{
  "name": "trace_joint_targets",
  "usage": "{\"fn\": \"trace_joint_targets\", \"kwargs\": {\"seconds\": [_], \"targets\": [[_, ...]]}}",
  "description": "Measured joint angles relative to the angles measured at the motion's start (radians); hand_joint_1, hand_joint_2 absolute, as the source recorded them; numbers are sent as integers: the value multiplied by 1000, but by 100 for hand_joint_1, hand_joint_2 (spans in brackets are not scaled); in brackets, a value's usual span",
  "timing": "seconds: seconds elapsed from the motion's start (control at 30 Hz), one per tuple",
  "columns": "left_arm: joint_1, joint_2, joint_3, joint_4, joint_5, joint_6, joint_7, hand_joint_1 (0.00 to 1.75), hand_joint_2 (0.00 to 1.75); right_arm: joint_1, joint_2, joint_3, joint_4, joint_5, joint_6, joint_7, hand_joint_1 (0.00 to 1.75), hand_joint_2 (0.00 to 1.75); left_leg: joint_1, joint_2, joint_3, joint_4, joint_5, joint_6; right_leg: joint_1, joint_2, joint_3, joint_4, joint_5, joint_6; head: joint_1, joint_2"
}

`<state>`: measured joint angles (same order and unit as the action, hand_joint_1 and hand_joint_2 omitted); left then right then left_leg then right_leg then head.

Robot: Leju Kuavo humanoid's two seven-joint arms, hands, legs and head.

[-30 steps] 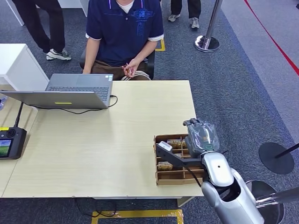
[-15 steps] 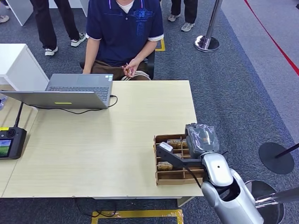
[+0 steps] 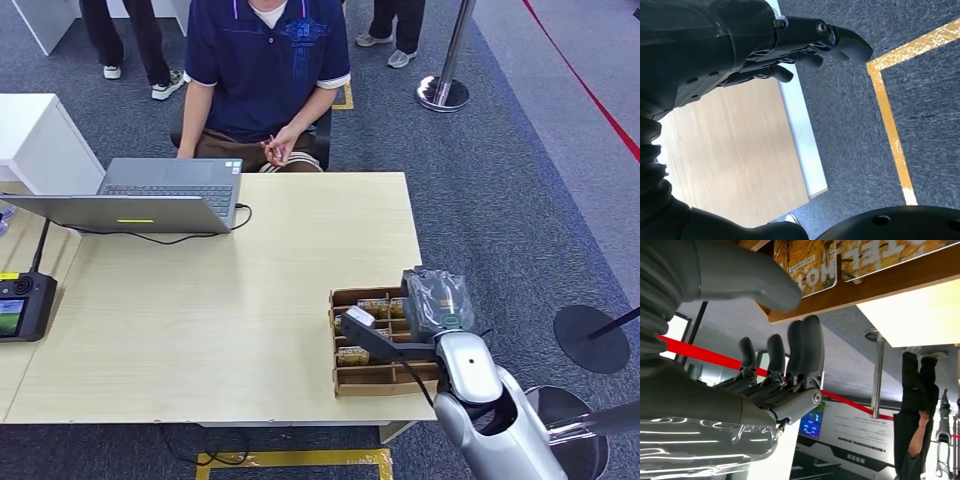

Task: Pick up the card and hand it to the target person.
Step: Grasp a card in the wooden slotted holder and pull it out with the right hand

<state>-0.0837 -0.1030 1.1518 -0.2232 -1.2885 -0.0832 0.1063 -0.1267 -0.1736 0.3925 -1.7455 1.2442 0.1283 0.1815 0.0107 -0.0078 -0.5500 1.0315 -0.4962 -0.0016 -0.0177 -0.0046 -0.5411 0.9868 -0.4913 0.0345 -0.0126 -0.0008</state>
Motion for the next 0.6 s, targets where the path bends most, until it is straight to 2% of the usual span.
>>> {"fn": "trace_joint_targets", "kwargs": {"seconds": [0.33, 0.5, 0.6], "targets": [[0, 0, 0, 0, -13, 0, 0, 0, 175, 9, 0, -15, -6, 4, 15, -1, 83, 175, 0, 0, 0, 0, 0, 0, 0, 0, 0, 0, 0, 0, 0, 0], [0, 0, 0, 0, -14, 0, 0, 0, 175, 9, 1, -15, -6, 4, 18, -1, 99, 175, 0, 0, 0, 0, 0, 0, 0, 0, 0, 0, 0, 0, 0, 0], [0, 0, 0, 0, -14, 0, 1, 0, 175, 9, 2, -15, -6, 4, 19, -2, 100, 175, 0, 0, 0, 0, 0, 0, 0, 0, 0, 0, 0, 0, 0, 0]]}}
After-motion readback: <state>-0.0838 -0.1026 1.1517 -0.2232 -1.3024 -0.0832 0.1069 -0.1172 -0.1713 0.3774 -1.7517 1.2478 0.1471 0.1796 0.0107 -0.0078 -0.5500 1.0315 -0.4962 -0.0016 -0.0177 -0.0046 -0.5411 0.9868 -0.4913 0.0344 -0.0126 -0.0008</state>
